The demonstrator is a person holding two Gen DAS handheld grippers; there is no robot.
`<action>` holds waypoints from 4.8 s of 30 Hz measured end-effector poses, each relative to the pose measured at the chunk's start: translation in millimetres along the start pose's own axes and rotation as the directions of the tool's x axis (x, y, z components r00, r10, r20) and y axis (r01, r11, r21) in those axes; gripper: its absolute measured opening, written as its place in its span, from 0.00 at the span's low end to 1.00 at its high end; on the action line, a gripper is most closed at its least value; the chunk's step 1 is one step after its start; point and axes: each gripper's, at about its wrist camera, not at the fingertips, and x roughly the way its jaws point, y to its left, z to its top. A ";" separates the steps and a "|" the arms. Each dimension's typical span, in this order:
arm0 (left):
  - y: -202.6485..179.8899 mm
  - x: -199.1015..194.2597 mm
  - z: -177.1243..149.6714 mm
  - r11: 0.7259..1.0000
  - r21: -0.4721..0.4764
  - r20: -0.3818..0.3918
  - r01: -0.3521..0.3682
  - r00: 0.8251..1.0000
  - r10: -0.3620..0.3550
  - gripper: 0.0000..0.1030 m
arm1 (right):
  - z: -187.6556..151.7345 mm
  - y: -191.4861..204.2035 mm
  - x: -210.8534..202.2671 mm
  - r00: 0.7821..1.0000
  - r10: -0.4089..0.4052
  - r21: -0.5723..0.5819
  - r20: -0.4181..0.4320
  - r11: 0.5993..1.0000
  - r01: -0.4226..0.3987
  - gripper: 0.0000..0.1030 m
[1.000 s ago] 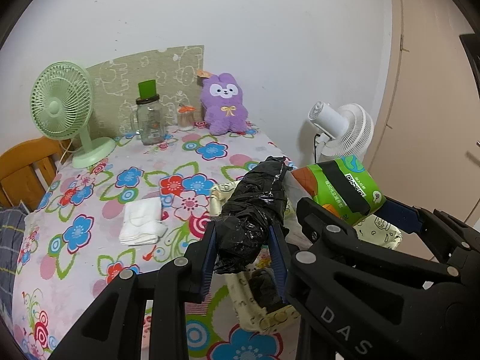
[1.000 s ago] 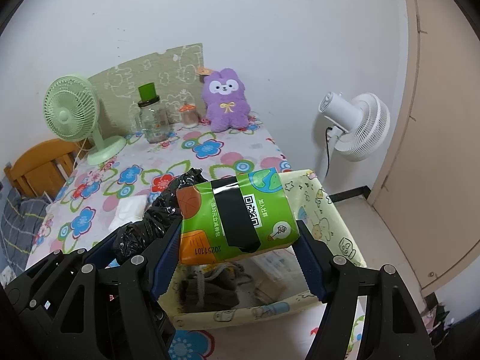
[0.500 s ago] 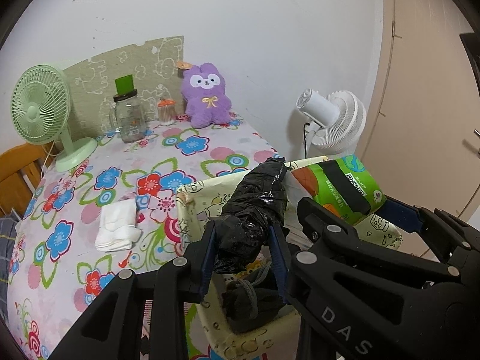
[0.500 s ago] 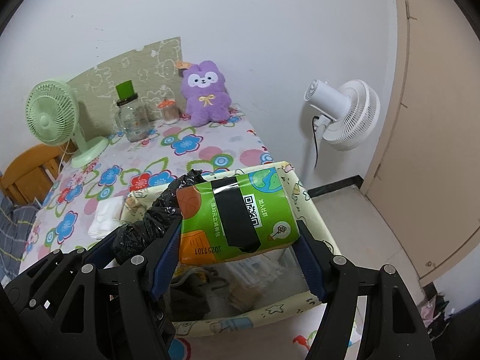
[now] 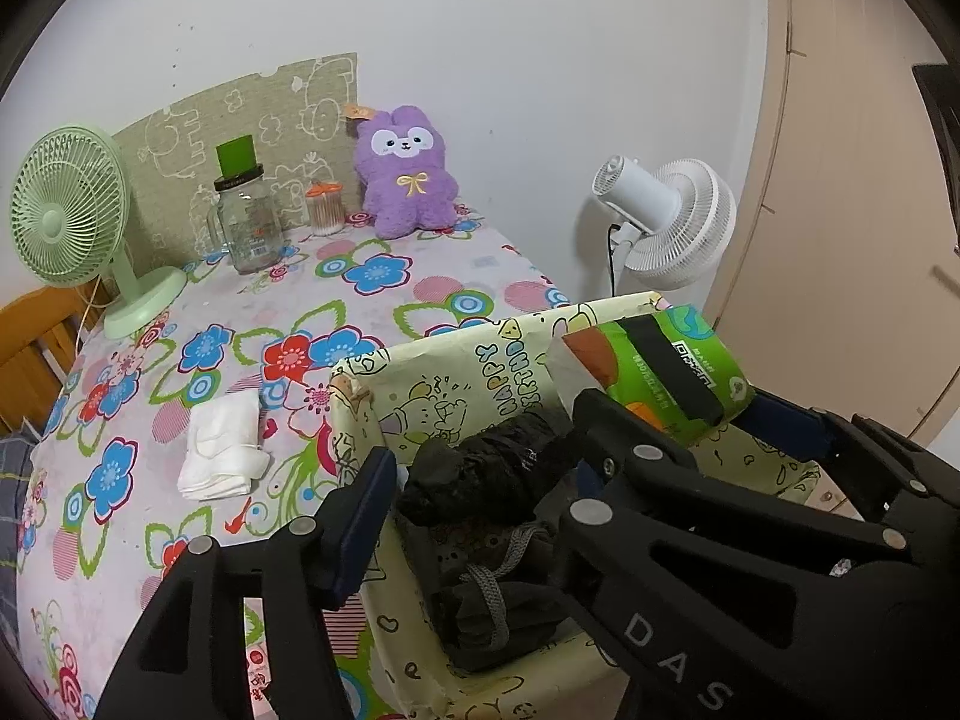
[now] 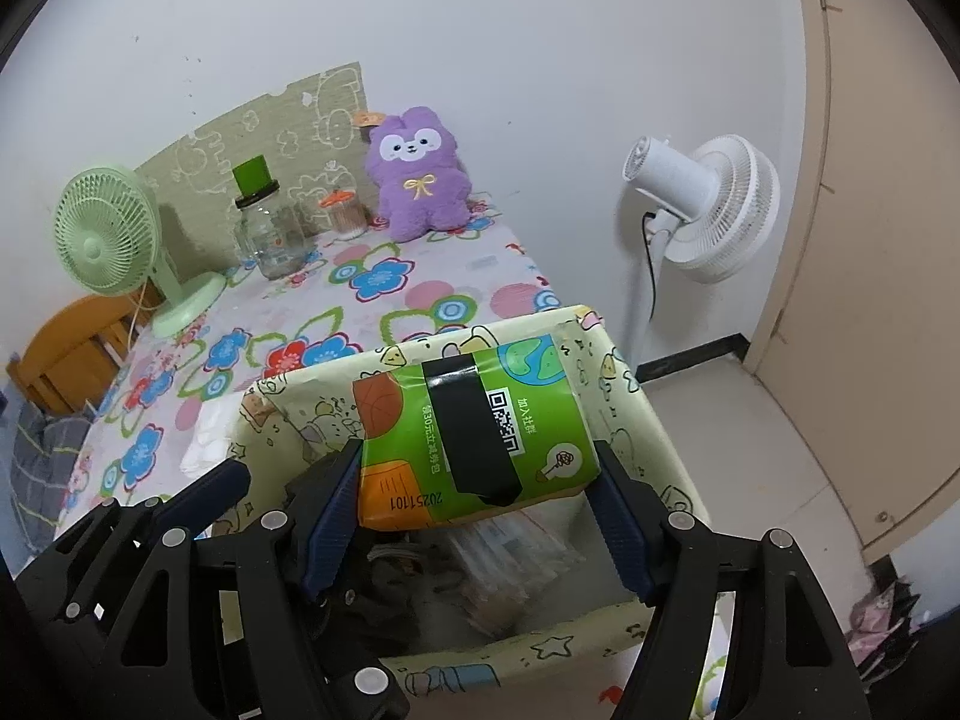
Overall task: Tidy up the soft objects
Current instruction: 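Open the left tool over the yellow box while the right tool releases the tissue pack inside, then withdraw both tools from the box back over the table, then grasp the pink tissue pack with the left tool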
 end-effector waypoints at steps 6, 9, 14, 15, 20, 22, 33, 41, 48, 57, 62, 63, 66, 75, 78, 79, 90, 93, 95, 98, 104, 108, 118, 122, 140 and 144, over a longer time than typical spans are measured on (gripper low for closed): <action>2.2 -1.4 -0.5 1.000 -0.009 -0.001 -0.003 1.000 0.003 0.64 | 0.3 2.8 -0.5 1.000 0.002 -0.006 -0.005 1.000 -0.002 0.74; 3.6 -3.5 -1.1 1.000 -0.012 -0.001 -0.005 1.000 0.005 0.65 | 0.4 4.9 -2.9 1.000 0.001 -0.015 -0.004 1.000 -0.001 0.81; 5.2 -13.2 -3.3 1.000 -0.009 0.019 -0.017 1.000 0.017 0.72 | -1.6 9.8 -12.4 1.000 -0.004 -0.018 0.011 1.000 0.004 0.86; 5.6 -14.9 -3.4 1.000 -0.008 0.022 -0.017 1.000 0.017 0.72 | -2.1 11.0 -14.9 1.000 -0.004 -0.019 0.014 1.000 0.005 0.87; 8.4 -26.7 -6.3 1.000 -0.010 0.039 -0.018 0.999 0.018 0.77 | -3.8 17.0 -27.0 1.000 -0.011 -0.025 0.027 1.000 0.012 0.87; 9.2 -33.4 -8.3 1.000 -0.010 0.052 -0.026 0.998 0.027 0.79 | -4.7 20.1 -32.3 0.999 -0.012 -0.030 0.035 0.999 0.014 0.87; 17.5 -68.3 -16.8 0.999 -0.012 0.109 -0.051 0.993 0.052 0.86 | -12.4 39.0 -64.5 0.996 -0.009 -0.042 0.092 0.999 0.013 0.91; 27.6 -89.6 -25.8 0.998 -0.020 0.139 -0.062 0.988 0.064 0.91 | -19.7 53.3 -83.2 0.993 0.007 -0.062 0.117 0.998 0.001 0.91; 37.1 -105.7 -33.7 0.997 -0.029 0.164 -0.075 0.983 0.078 0.94 | -27.2 68.6 -97.0 0.989 0.027 -0.085 0.142 0.996 -0.015 0.96; 54.4 -121.5 -47.6 0.994 -0.043 0.191 -0.097 0.976 0.104 1.00 | -40.4 88.9 -110.6 0.980 0.048 -0.124 0.194 0.992 -0.024 1.00; 64.7 -126.7 -54.2 0.993 -0.055 0.198 -0.105 0.974 0.114 1.00 | -45.2 100.5 -112.5 0.978 0.068 -0.141 0.198 0.989 -0.040 1.00; 66.7 -126.9 -56.0 0.993 -0.057 0.197 -0.104 0.974 0.114 1.00 | -46.4 102.6 -112.2 0.978 0.071 -0.144 0.197 0.989 -0.043 1.00; 73.7 -126.9 -61.2 0.992 -0.064 0.192 -0.106 0.974 0.116 1.00 | -50.3 109.6 -111.0 0.979 0.078 -0.154 0.189 0.987 -0.049 1.00; 91.2 -124.9 -76.8 0.989 -0.066 0.173 -0.133 0.975 0.142 1.00 | -64.8 127.8 -103.5 0.978 0.110 -0.175 0.179 0.982 -0.078 1.00; 98.3 -122.9 -81.3 0.987 -0.067 0.161 -0.144 0.975 0.154 1.00 | -69.4 134.6 -98.0 0.978 0.129 -0.179 0.165 0.979 -0.099 1.00; 100.4 -122.3 -82.4 0.987 -0.068 0.158 -0.149 0.975 0.158 1.00 | -71.0 137.4 -95.4 0.978 0.136 -0.180 0.159 0.978 -0.107 1.00; 128.4 -105.2 -102.4 0.988 -0.065 0.113 -0.141 0.983 0.148 0.99 | -89.0 162.5 -72.2 0.976 0.182 -0.226 0.121 0.962 -0.151 0.95; 133.6 -97.5 -109.2 0.990 -0.054 0.099 -0.131 0.986 0.136 0.99 | -94.7 168.6 -63.8 0.978 0.176 -0.241 0.108 0.960 -0.145 0.95; 136.1 -92.8 -112.6 0.991 -0.048 0.092 -0.129 0.987 0.133 0.99 | -98.2 170.8 -57.0 0.980 0.173 -0.243 0.094 0.959 -0.146 0.95; 139.7 -84.8 -118.1 0.991 -0.035 0.077 -0.126 0.989 0.128 0.99 | -103.3 174.5 -46.0 0.982 0.176 -0.250 0.063 0.956 -0.155 0.90; 144.0 -68.6 -128.2 0.994 0.004 0.043 -0.112 0.993 0.111 0.99 | -115.1 176.5 -23.9 0.985 0.172 -0.228 -0.005 0.959 -0.168 0.85; 146.6 -55.2 -133.2 0.995 0.006 0.015 -0.103 0.995 0.103 0.99 | -120.9 176.9 -10.8 0.989 0.146 -0.224 -0.027 0.963 -0.148 0.85; 157.5 -25.3 -139.5 0.994 -0.053 -0.042 -0.093 0.995 0.091 0.99 | -129.2 171.0 13.3 0.993 0.086 -0.180 -0.083 0.979 -0.100 0.78; 160.4 -17.4 -140.8 0.994 -0.056 -0.057 -0.094 0.994 0.091 0.99 | -130.0 170.8 19.7 0.992 0.077 -0.187 -0.104 0.978 -0.096 0.78; 162.8 -7.3 -140.0 0.993 -0.083 -0.041 -0.083 0.996 0.080 0.92 | -130.1 166.4 29.2 0.991 0.053 -0.151 -0.119 0.986 -0.071 0.78; 164.6 -8.9 -138.1 0.992 -0.090 -0.034 -0.085 0.996 0.082 0.77 | -128.1 167.2 27.1 0.994 0.050 -0.152 -0.099 0.986 -0.065 0.78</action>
